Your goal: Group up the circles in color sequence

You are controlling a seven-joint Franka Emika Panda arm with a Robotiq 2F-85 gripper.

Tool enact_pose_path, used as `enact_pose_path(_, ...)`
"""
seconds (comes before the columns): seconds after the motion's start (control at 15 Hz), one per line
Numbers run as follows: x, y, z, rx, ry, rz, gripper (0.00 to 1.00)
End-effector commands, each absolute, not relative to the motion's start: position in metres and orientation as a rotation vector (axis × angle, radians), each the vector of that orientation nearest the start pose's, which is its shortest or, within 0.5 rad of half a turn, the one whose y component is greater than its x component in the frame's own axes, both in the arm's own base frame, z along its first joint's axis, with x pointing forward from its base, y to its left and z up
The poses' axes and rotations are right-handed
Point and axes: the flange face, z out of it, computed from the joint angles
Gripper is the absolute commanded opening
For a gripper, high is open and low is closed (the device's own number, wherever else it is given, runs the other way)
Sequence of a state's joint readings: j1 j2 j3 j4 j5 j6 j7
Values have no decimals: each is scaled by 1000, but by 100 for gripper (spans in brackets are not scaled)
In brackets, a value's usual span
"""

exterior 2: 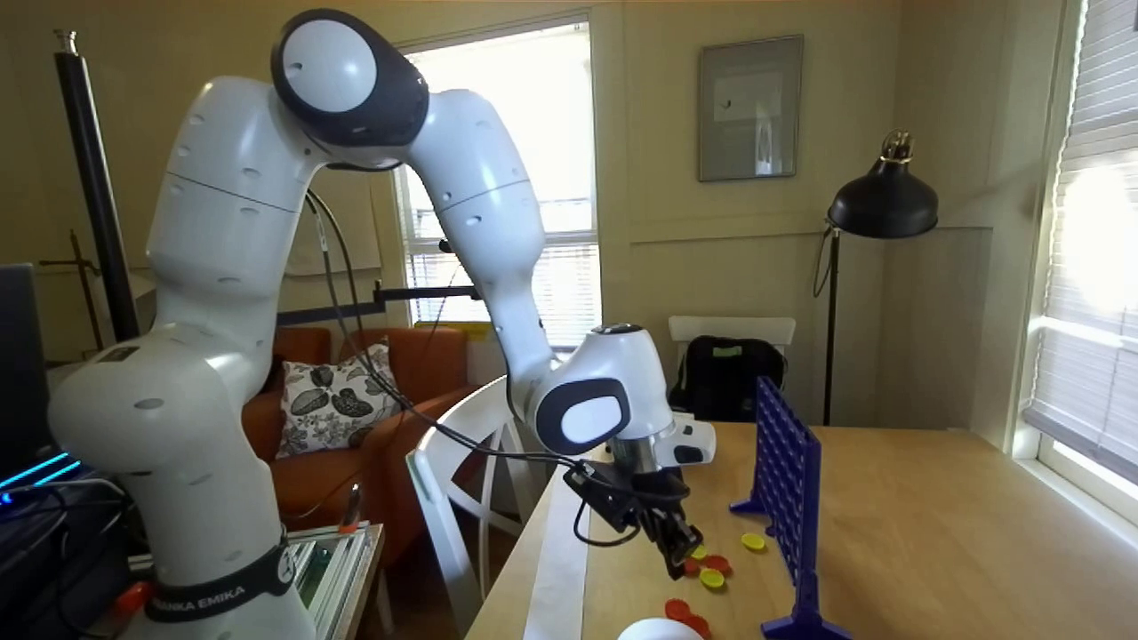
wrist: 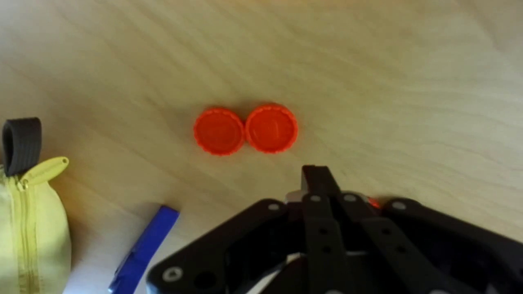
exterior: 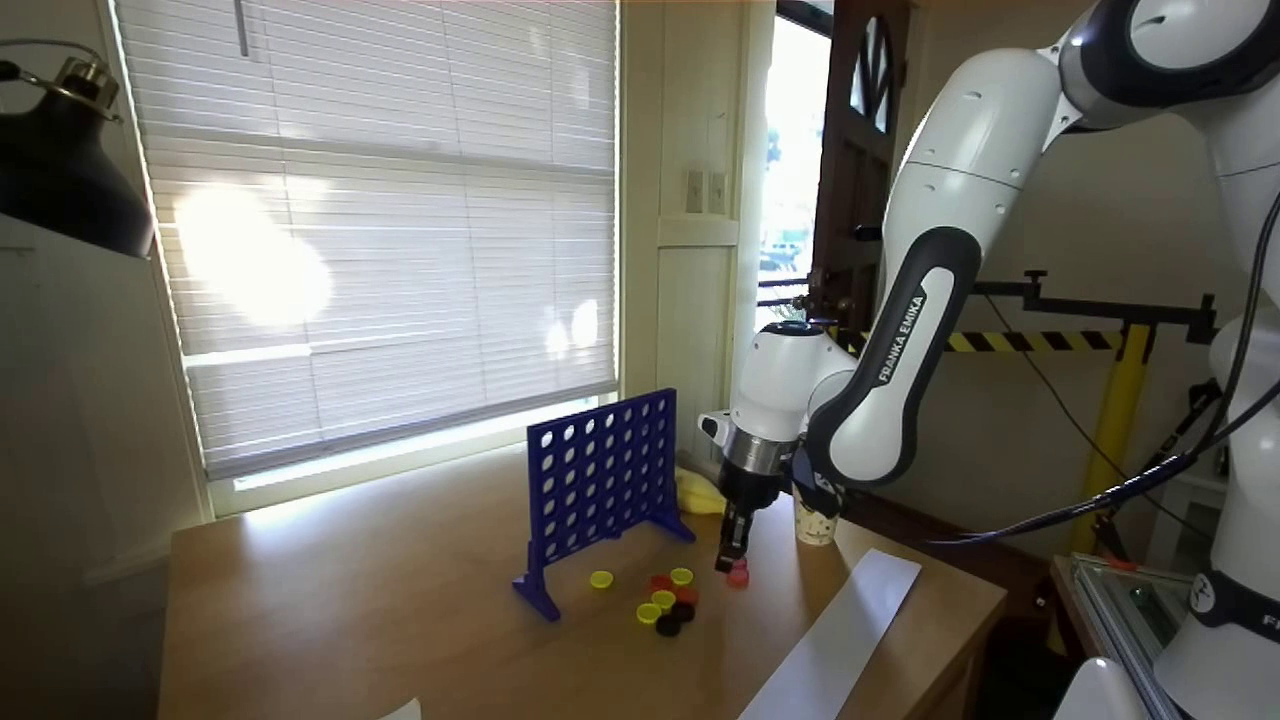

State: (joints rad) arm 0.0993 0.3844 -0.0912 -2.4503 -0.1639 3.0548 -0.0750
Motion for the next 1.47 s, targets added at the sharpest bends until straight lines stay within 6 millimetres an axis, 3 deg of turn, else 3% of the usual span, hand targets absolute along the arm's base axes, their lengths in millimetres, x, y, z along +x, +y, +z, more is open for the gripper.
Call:
enact_pose_path(0.0, 498, 30, 169, -3135, -484, -409, 0)
enact_pose_path(1.4, 518, 52, 134, -3049, -603, -601, 0)
